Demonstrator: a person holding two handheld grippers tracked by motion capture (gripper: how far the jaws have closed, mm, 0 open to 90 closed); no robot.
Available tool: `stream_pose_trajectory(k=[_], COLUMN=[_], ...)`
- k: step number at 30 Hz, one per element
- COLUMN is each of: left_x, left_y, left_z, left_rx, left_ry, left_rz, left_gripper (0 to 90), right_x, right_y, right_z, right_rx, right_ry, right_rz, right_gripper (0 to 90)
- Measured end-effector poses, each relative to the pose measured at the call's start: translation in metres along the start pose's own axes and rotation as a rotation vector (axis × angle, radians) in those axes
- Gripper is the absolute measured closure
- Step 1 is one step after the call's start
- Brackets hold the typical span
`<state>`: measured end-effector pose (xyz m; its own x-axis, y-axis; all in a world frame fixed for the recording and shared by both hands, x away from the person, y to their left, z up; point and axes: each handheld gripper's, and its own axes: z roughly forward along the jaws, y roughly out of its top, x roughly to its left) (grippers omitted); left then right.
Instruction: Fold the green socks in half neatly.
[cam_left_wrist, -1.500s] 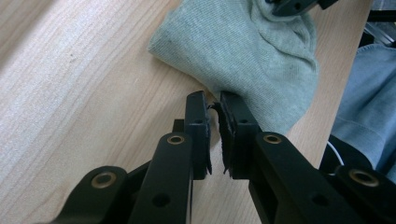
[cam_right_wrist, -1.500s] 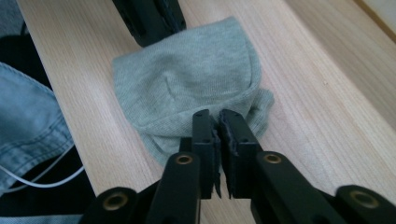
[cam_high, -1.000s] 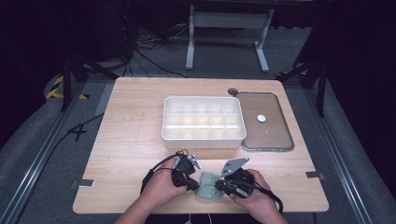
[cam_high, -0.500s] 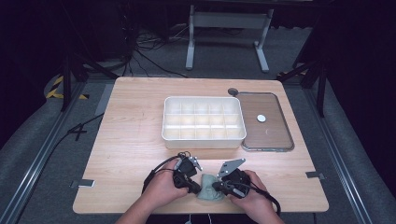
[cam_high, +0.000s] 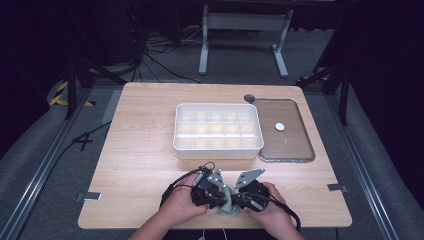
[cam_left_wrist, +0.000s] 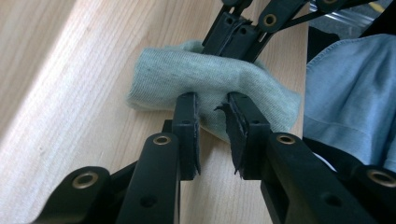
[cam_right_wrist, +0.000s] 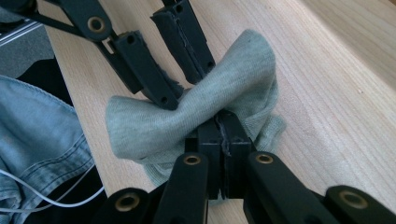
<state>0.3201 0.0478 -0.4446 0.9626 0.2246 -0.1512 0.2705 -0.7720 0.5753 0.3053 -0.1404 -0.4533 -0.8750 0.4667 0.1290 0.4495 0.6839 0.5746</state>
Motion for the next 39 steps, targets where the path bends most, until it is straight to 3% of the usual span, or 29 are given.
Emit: stream_pose_trajectory(k=[2,4,8,10,16,20,23,26,31,35,39], left_x=[0.0,-0.001,0.002,0.003,0.003,0.005,0.006,0.007,0.008,0.008,0.006], left_y=[0.001,0.002,0.005,0.003,0.003,0.007,0.007,0.005,0.004,0.006,0.01], left_z=[0.0,0.0,0.0,0.0,-0.001,0.0,-0.002,-0.003,-0.004,-0.004,-0.001], left_rx=[-0.004,0.005,0.023,0.006,-0.009,-0.01,0.01,0.006,0.004,-0.037,-0.03], left_ry=[-0.003,0.024,0.126,0.126,0.141,0.18,0.174,0.165,0.165,0.125,0.136], left_rz=[0.01,0.003,-0.026,-0.028,-0.009,-0.002,0.004,-0.025,-0.034,-0.03,-0.013], left_gripper=[70.0,69.2,69.2,69.3,68.7,68.3,66.5,66.3,63.4,61.9,60.3], right_x=[-0.002,-0.005,-0.008,-0.01,-0.015,-0.024,-0.025,-0.021,-0.018,-0.022,-0.026], right_y=[0.0,0.001,0.006,0.007,0.007,0.009,0.008,0.007,0.006,0.002,0.001], right_z=[0.0,0.001,0.007,0.009,0.009,0.011,0.012,0.012,0.01,0.011,0.01], right_rx=[0.0,-0.005,-0.045,-0.057,-0.068,-0.09,-0.107,-0.12,-0.127,-0.148,-0.153], right_ry=[0.018,0.023,-0.055,-0.07,-0.051,-0.047,-0.053,-0.085,-0.096,-0.061,-0.037], right_rz=[0.017,0.03,0.035,0.021,0.014,0.021,0.021,-0.027,-0.032,-0.022,0.001], right_gripper=[89.2,89.2,89.4,89.4,89.3,89.3,89.0,87.1,85.6,86.0,86.0])
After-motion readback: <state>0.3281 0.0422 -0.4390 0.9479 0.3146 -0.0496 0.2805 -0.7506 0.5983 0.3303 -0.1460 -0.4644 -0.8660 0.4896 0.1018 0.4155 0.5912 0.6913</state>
